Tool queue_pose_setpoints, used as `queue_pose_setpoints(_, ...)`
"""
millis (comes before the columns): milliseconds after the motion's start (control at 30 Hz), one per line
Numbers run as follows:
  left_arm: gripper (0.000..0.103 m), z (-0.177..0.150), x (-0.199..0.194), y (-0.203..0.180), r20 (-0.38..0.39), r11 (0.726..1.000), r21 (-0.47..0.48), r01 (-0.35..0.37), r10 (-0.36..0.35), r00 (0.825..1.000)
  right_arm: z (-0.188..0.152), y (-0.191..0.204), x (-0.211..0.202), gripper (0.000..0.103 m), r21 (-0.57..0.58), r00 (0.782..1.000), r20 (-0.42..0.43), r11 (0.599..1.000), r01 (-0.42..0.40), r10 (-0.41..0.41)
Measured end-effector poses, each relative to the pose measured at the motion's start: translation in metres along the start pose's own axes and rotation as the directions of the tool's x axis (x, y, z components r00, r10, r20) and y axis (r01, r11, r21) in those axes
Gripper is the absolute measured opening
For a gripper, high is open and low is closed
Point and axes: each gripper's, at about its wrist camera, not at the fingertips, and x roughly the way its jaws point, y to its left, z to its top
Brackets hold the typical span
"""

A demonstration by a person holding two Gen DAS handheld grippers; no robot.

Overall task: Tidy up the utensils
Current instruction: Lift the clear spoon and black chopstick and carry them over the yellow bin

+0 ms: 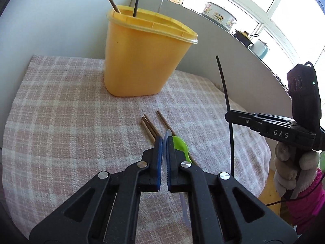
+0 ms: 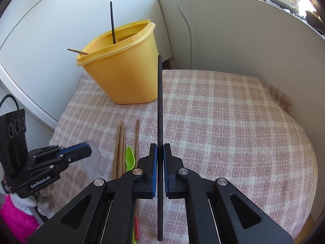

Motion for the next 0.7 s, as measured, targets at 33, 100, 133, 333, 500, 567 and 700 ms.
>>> queue_pose_setpoints(33, 0.001, 0.003, -0.004, 0.0, 0.015, 1.0, 0.007, -0.002, 0.002, 1.0, 0.001, 0.001, -0.002, 0.004, -0.004, 1.0, 0.009, 1.0, 0.001, -0.001)
queue_pose_setpoints(100, 0.001, 0.01, -0.012, 0.001, 0.041, 1.0, 0.017, -0.007, 0.007, 0.999, 0.002, 0.004, -0.005, 0.004, -0.011, 1.0, 0.026, 1.0, 0.002, -0.002)
queue_pose_setpoints(133, 0.001, 0.014, -0.016, 0.0, 0.053, 1.0, 0.019, -0.007, 0.005, 0.999, 0.003, 0.006, -0.006, 0.004, -0.016, 0.999, 0.032, 1.0, 0.005, -0.005)
queue_pose_setpoints(333, 0.001, 0.03, -0.039, -0.002, 0.131, 1.0, 0.027, -0.005, 0.002, 0.991, 0.008, 0.011, -0.02, 0.004, -0.034, 0.996, 0.085, 0.999, 0.023, -0.02)
queue_pose_setpoints(500, 0.001, 0.05, -0.056, -0.006, 0.194, 0.999, 0.045, -0.009, 0.0, 0.981, 0.016, 0.018, -0.035, 0.004, -0.045, 0.989, 0.144, 0.999, 0.029, -0.022)
queue_pose_setpoints(567, 0.001, 0.061, -0.061, -0.007, 0.219, 0.999, 0.051, -0.014, 0.003, 0.976, 0.021, 0.021, -0.04, 0.004, -0.049, 0.985, 0.169, 0.998, 0.033, -0.024)
queue_pose_setpoints(700, 0.001, 0.082, -0.067, -0.01, 0.265, 0.997, 0.07, -0.029, 0.01, 0.964, 0.031, 0.027, -0.046, 0.004, -0.065, 0.978, 0.207, 0.997, 0.039, -0.025)
